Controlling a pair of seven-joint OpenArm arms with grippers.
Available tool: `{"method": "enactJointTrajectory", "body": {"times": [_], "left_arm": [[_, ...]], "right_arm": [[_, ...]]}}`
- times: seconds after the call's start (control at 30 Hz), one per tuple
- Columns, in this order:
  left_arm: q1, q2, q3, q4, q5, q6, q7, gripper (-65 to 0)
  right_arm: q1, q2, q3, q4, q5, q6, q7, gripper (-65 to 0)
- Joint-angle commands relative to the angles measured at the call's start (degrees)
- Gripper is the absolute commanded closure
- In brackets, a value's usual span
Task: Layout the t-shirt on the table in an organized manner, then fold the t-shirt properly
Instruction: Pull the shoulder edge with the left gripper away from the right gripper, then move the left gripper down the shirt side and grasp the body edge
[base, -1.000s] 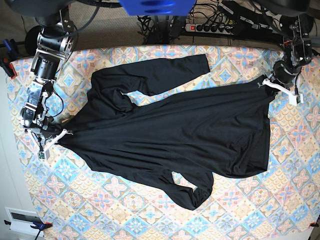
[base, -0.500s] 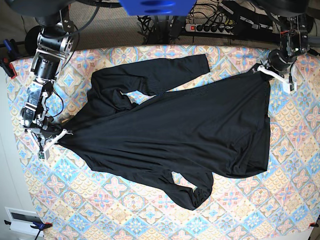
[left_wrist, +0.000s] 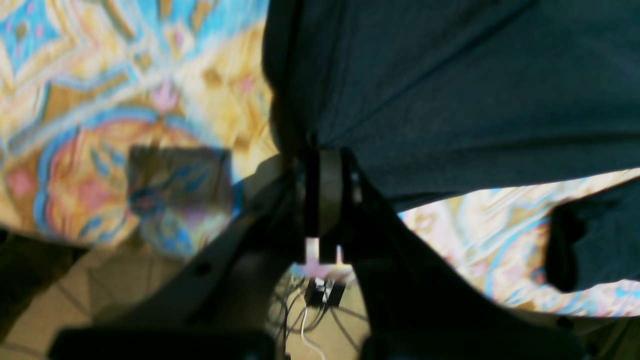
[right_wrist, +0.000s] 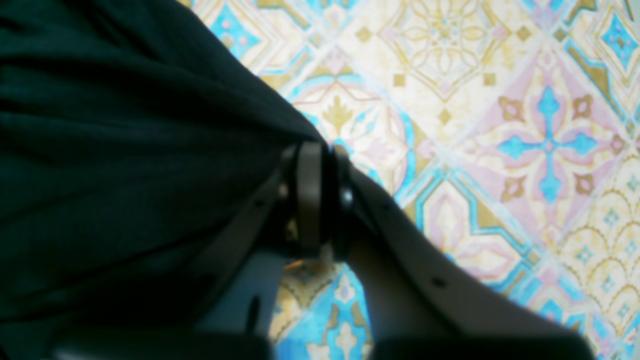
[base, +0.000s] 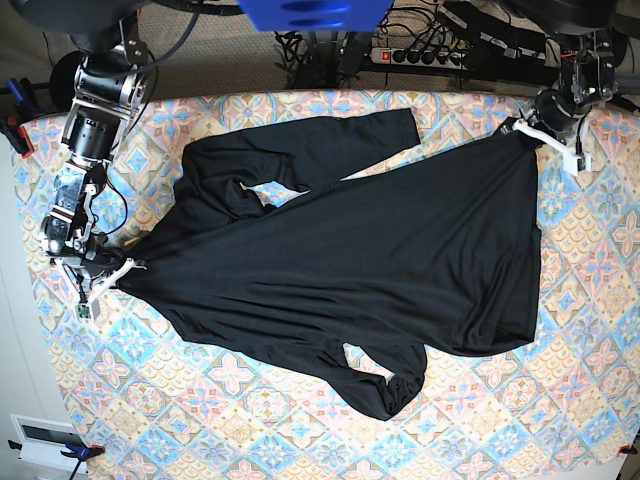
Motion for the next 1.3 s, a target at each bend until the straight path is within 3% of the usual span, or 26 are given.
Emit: {"method": "enactJointTrajectory", "body": {"times": [0.0,0.17,0.27,0.5,0.73,1.0,1.27], "left_arm": [[0.11,-0.95,-0.36,0.84,0.35,0.06,-0.80,-0.1],[1.96,-1.04,-0.45,0.84,0.35,0.50,0.96,-1.4],[1.78,-0.95,-0.89,0.58,0.35,0.58,4.92,-6.1],[1.61,-0.68,-1.15,0.67,-0.26,0.58,5.18,-17.7],[-0.15,2.22,-8.54,0.93,-0.53,0.14,5.36,-29.7],[-5.78,3.45,-15.31,0.67,-5.54,0.23,5.62,-30.3],[-15.18,3.54,-15.57,0.40,-5.45,0.50,5.71,-30.3]], "right_arm": [[1.57,1.28,0.45,0.92,0.20,-0.34,1.14,0.0],[1.57,1.19,0.01,0.92,0.20,-0.34,1.23,0.0],[1.57,1.10,0.01,0.92,0.20,-0.34,0.97,0.0],[1.57,1.10,0.01,0.92,0.20,-0.34,0.97,0.0],[1.57,1.10,0.01,0.92,0.20,-0.34,0.97,0.0],[1.57,0.84,0.45,0.92,-7.53,-0.34,1.23,0.0],[1.57,-0.39,0.45,1.10,-7.97,-0.34,1.32,0.0]]}}
